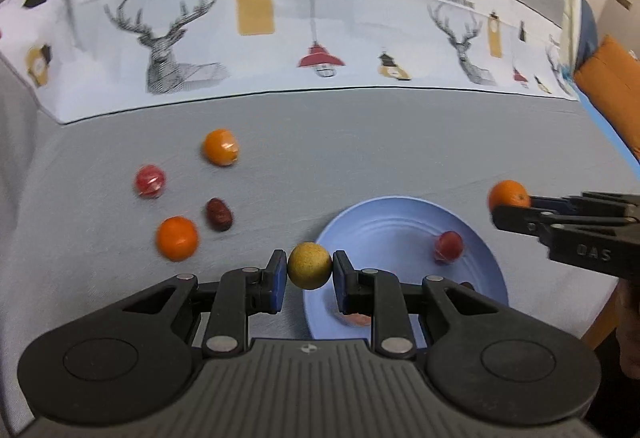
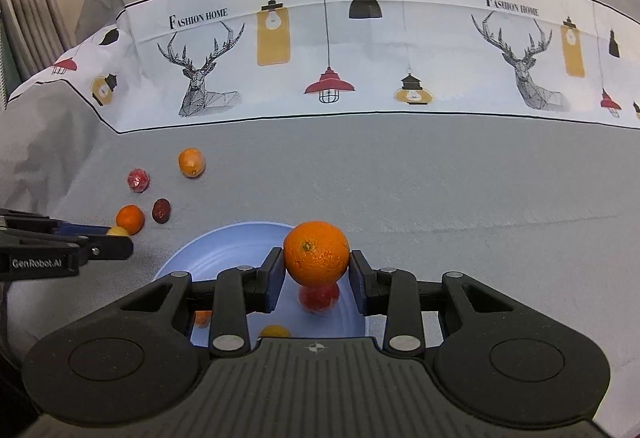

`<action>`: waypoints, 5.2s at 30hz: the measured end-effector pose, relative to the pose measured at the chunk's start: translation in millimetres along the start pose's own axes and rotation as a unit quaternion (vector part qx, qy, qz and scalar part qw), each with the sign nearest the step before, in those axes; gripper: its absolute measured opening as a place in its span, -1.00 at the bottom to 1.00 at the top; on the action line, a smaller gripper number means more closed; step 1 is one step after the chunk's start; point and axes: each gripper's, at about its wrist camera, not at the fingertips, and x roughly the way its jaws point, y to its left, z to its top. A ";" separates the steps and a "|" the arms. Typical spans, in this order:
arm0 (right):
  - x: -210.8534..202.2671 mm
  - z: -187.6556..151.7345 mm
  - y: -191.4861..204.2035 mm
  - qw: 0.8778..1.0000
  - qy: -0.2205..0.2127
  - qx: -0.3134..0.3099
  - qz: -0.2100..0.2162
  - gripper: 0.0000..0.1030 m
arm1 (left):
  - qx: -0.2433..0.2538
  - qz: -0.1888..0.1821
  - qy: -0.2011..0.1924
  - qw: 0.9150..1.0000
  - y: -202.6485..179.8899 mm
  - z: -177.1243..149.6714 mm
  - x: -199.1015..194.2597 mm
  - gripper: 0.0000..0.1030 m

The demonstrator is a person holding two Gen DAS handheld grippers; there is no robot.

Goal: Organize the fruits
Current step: 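Carry the yellow fruit with the left tool while the right tool carries the mandarin over the plate, then open the left tool dropping the yellow fruit while the right tool releases the mandarin into the plate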

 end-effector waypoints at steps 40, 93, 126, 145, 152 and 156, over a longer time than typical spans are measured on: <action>7.2 1.4 9.4 1.000 0.004 -0.010 0.015 -0.29 | 0.052 -0.092 0.015 0.994 -32.6 -9.0 12.5 -0.48; 8.2 1.4 11.2 0.999 0.008 -0.028 0.022 -0.29 | 0.075 -0.123 0.024 0.989 -44.4 -13.1 15.4 -0.48; 8.1 0.0 16.5 0.999 0.010 -0.031 0.021 -0.19 | 0.072 -0.128 0.029 0.989 -46.0 -14.5 17.3 -0.33; 9.3 0.6 17.8 0.999 -0.004 -0.040 -0.024 -0.03 | 0.068 -0.118 0.030 0.990 -41.8 -11.8 16.2 -0.20; 5.8 4.2 14.1 0.999 -0.016 -0.026 -0.025 -0.03 | 0.055 -0.113 0.031 0.992 -34.9 -8.8 14.1 -0.27; 5.2 5.6 14.4 0.999 -0.020 -0.023 -0.023 -0.02 | 0.048 -0.087 0.034 0.994 -27.8 -5.9 14.1 -0.66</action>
